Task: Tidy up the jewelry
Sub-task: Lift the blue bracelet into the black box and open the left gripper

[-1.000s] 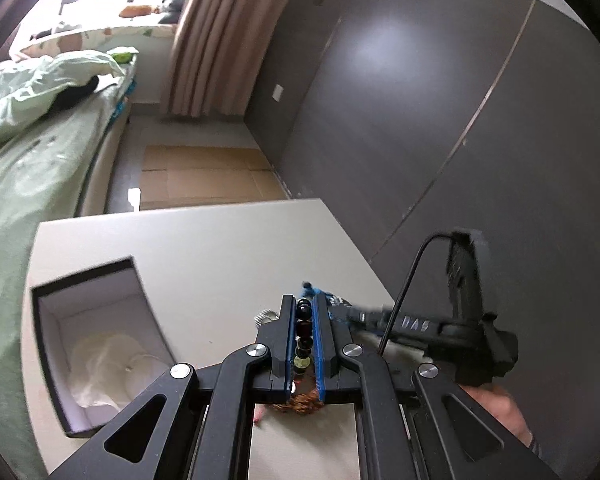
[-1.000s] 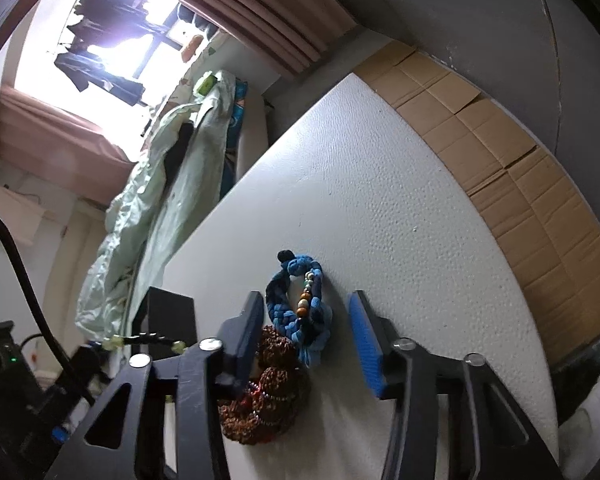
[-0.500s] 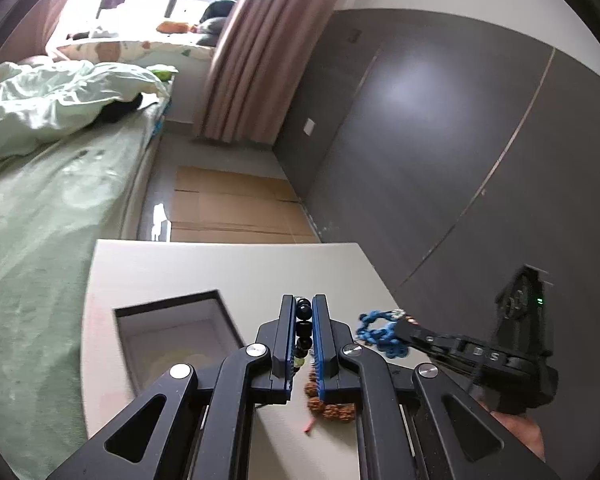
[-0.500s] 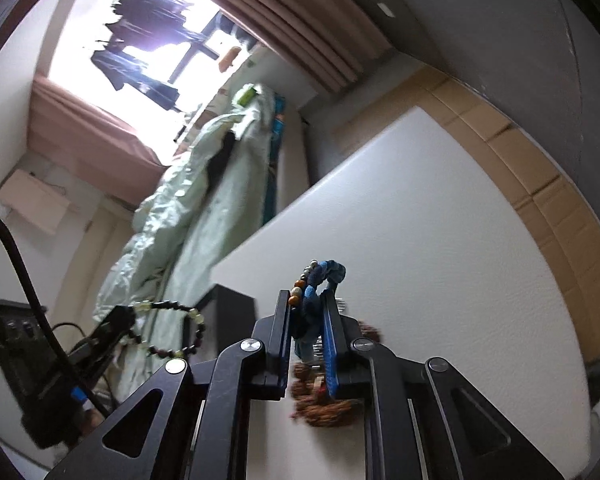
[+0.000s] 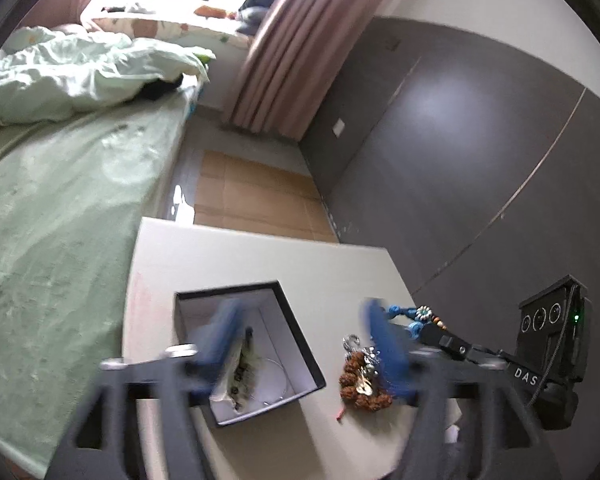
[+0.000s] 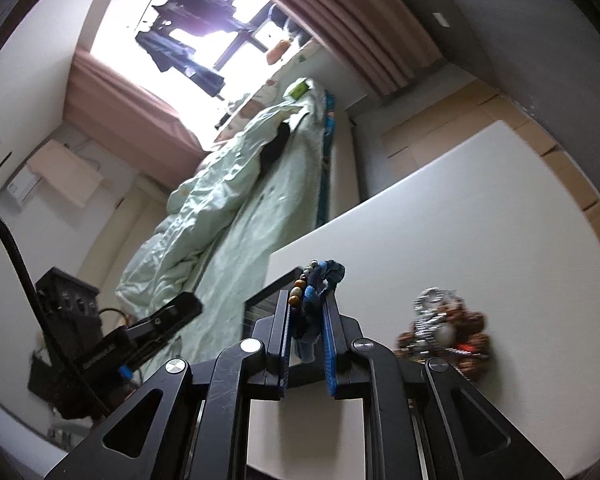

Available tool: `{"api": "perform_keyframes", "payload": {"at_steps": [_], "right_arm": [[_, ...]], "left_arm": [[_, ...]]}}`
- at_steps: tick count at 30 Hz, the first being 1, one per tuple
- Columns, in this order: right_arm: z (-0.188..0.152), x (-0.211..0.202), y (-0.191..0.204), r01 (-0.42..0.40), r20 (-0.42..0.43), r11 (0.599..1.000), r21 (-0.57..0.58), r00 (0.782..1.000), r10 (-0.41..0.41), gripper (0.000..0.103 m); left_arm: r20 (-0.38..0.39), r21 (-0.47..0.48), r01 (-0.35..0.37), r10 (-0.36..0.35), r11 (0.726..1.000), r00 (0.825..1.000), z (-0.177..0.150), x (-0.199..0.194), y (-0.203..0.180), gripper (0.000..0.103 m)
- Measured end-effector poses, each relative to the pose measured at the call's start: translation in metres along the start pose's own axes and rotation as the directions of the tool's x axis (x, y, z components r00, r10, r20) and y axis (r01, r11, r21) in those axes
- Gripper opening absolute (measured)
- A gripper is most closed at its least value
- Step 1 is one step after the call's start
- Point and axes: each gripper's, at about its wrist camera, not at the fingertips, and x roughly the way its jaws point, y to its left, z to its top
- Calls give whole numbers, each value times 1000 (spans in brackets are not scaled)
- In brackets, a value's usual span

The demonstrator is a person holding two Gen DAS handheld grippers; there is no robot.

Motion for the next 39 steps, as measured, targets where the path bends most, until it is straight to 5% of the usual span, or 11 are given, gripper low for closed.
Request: {"api": "perform_keyframes", "payload": {"at_steps": [20, 21, 22, 24, 39], "right_arm": [[-12, 62, 61, -133, -95, 990, -49, 987, 128, 17], [-11, 67, 61, -139, -111, 990, -37, 985, 134, 24], [-11, 73, 60, -135, -133, 991, -22, 982, 131, 44], [-13, 76, 56, -98, -149, 995, -2, 984, 96, 67], [-5, 6, 13, 25, -21, 999, 31, 999, -24, 76]], "left_arm": [[48, -96, -48, 52, 994, 997, -21, -43, 53, 77], [50, -99, -50, 55, 994, 997, -21, -45, 54, 77], [50, -105, -53, 58, 993, 997, -21, -47, 56, 77], [49, -111, -58, 64, 992, 997, -21, -49, 58, 77], [26, -42, -22, 23, 999, 999, -28, -42, 21, 79]]}}
